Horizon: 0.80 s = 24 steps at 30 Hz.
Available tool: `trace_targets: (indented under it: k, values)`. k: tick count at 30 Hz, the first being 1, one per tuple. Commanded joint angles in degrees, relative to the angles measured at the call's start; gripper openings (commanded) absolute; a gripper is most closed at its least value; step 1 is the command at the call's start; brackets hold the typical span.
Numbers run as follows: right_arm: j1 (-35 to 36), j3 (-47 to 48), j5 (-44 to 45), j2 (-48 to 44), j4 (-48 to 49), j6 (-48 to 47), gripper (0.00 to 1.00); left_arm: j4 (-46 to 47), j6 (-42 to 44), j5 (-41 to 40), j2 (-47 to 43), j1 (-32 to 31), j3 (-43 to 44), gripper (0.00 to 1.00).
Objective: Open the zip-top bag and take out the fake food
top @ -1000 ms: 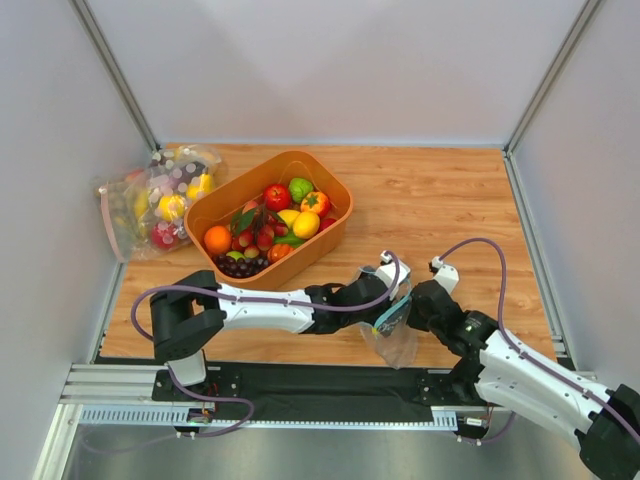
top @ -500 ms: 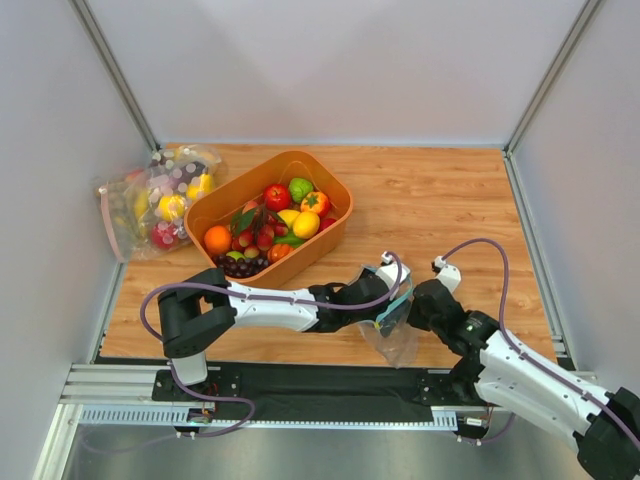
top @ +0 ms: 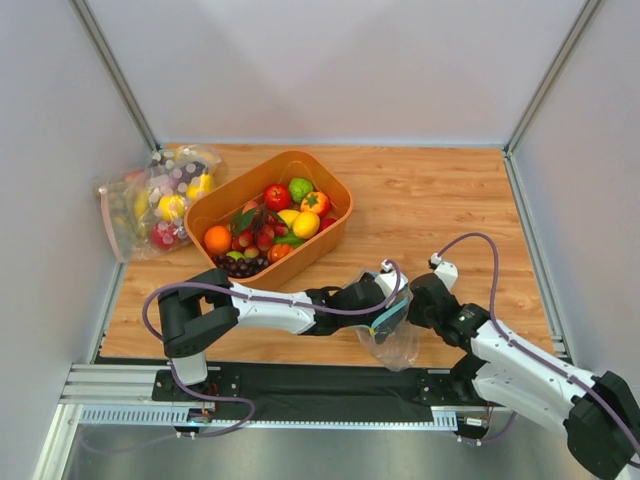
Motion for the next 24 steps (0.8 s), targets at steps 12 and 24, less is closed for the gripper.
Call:
trace_targets:
  k: [12, 24]
  values:
    - [-0.76, 7.95, 0.84, 0.61, 1.47, -4.10, 0.32, 3.12, 2.98, 0.41, -6.14, 0.22, -1.97, 0.90]
    - [-0.76, 5.67, -7.34, 11.50, 11.13, -5.77, 0.40, 2.79, 4.38, 0.59, -6.41, 0.84, -1.71, 0.96]
